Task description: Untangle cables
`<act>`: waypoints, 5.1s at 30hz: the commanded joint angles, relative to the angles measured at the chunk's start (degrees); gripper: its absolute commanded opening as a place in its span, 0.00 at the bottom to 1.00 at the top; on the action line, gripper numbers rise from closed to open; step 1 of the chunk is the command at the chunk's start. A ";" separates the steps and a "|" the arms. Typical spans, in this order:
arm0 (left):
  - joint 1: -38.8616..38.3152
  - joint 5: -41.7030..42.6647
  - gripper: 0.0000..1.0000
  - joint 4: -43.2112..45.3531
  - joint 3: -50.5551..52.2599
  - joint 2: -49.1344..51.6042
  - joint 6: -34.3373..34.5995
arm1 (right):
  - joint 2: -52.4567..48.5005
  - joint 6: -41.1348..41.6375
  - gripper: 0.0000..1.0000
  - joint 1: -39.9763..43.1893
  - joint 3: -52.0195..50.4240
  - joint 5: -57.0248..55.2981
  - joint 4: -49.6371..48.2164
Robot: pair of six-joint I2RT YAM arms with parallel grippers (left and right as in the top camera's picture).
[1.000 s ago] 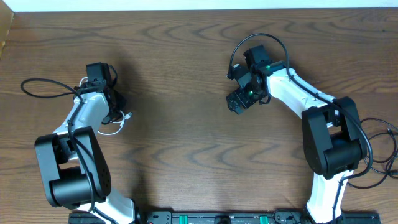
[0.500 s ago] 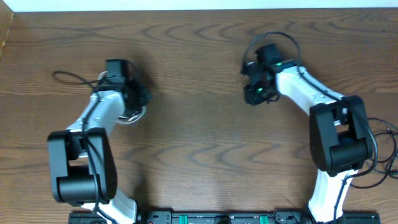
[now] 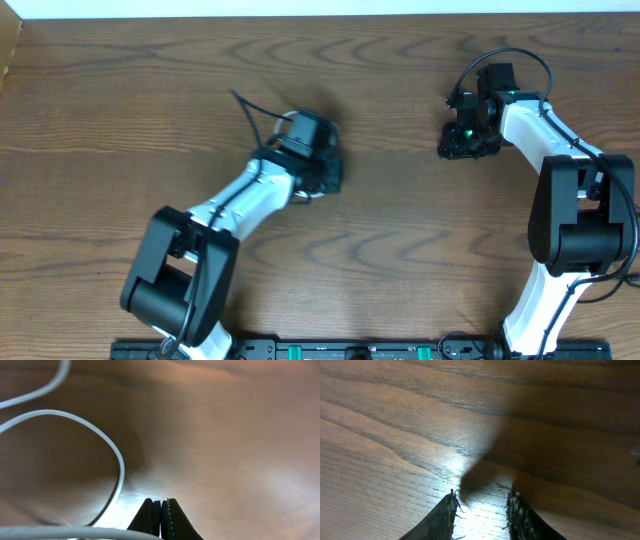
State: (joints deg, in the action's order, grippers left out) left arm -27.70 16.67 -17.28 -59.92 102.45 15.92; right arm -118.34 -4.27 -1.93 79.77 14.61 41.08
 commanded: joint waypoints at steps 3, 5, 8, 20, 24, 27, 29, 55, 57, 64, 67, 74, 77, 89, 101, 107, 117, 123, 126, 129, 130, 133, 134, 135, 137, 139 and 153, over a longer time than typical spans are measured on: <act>-8.83 3.78 0.08 0.11 0.50 0.55 -5.40 | -0.09 0.79 0.35 -0.37 -0.72 -0.50 0.00; -11.37 2.69 0.08 0.33 0.50 0.55 -5.42 | -0.09 0.81 0.36 -0.66 -0.72 -0.50 0.02; -13.90 -1.09 0.10 0.52 0.50 0.55 -5.40 | -0.09 0.81 0.37 -0.79 -0.72 -0.48 0.07; -14.12 -9.97 0.79 -2.05 -1.49 -6.38 -4.94 | -0.09 -3.32 0.50 -0.85 -0.72 7.34 -0.39; -14.10 -19.93 0.86 -5.07 -1.51 -14.23 -4.94 | -0.09 -8.37 0.64 -1.57 -0.72 15.43 -0.68; -14.10 -24.20 0.86 -6.58 -1.51 -19.12 -4.96 | -0.09 -11.28 0.74 -3.15 -0.72 20.33 -1.07; -14.10 -27.87 0.86 -7.67 -1.51 -22.05 -4.96 | -0.09 -12.31 0.78 -4.76 -0.72 20.98 -1.14; 16.22 -36.44 0.87 -23.06 0.37 -25.29 15.45 | -0.09 -24.72 0.99 -24.81 -0.70 22.21 -2.05; 16.55 -36.44 0.86 -23.04 0.37 -25.31 15.45 | -0.09 -24.74 0.99 -25.62 -0.72 21.40 -1.88; 16.55 -36.44 0.86 -23.02 0.37 -25.31 15.47 | -0.09 -24.50 0.99 -29.55 -0.72 11.63 -0.94; 16.55 -36.44 0.86 -22.99 0.37 -25.31 15.47 | -0.09 -24.15 0.94 -31.32 -0.72 9.05 -0.37; 16.55 -36.44 0.87 -22.99 0.37 -25.31 15.45 | -0.55 -22.47 0.84 -35.54 -0.79 -0.35 -1.25; 16.55 -36.44 0.87 -22.99 0.37 -25.31 15.45 | -1.51 -21.92 0.69 -36.28 -0.79 -2.19 -1.97; 16.55 -36.44 0.87 -22.99 0.37 -25.31 15.47 | -6.08 -17.68 0.04 -35.19 -0.79 -6.47 -4.66; 16.55 -36.44 0.87 -22.99 0.37 -25.31 15.45 | -6.08 -9.60 0.01 -26.71 -0.79 -17.57 -4.68; 16.55 -36.44 0.87 -22.99 0.37 -25.31 15.45 | -6.08 -9.03 0.01 -16.76 -0.79 -19.26 -4.70; 16.55 -36.44 0.87 -22.99 0.37 -25.31 15.45 | -6.08 -9.03 0.02 5.68 -0.79 -19.98 -4.72; 16.55 -36.44 0.87 -22.99 0.37 -25.31 15.45 | -6.08 -5.86 0.10 22.12 -0.79 -20.22 -5.33; 16.55 -36.44 0.87 -22.99 0.37 -25.31 15.45 | -6.08 -1.29 0.20 29.38 -0.79 -20.04 -6.82; 16.55 -36.44 0.87 -22.99 0.37 -25.31 15.45 | -6.08 1.27 0.06 36.33 -0.79 -17.11 -7.45; 16.55 -36.44 0.87 -22.99 0.37 -25.31 15.45 | -6.08 1.27 0.04 38.03 -0.79 -15.54 -7.52; 16.55 -36.44 0.87 -22.99 0.37 -25.31 15.45 | -6.08 1.88 0.02 42.99 -0.79 -12.72 -8.15; 16.55 -36.44 0.87 -22.99 0.37 -25.31 15.45 | -6.08 2.73 0.02 44.26 -0.79 -12.74 -8.26; 16.55 -36.44 0.87 -22.99 0.37 -25.31 15.45 | -6.08 3.89 0.02 45.59 -0.79 -12.74 -8.44; 16.55 -36.44 0.87 -22.99 0.37 -25.31 15.47 | -6.08 6.69 0.03 48.70 -0.74 -9.14 -8.83; 16.55 -36.44 0.87 -22.99 0.37 -25.31 15.45 | -6.05 5.20 0.06 50.03 -0.63 -3.50 -9.31; 16.55 -36.44 0.87 -22.99 0.37 -25.31 15.45 | 2.99 3.15 0.50 47.47 2.73 4.11 -5.51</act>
State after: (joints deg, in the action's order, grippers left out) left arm -11.40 -19.59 -40.10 -60.14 77.14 30.30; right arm -120.11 -1.08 46.57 81.87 17.39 34.70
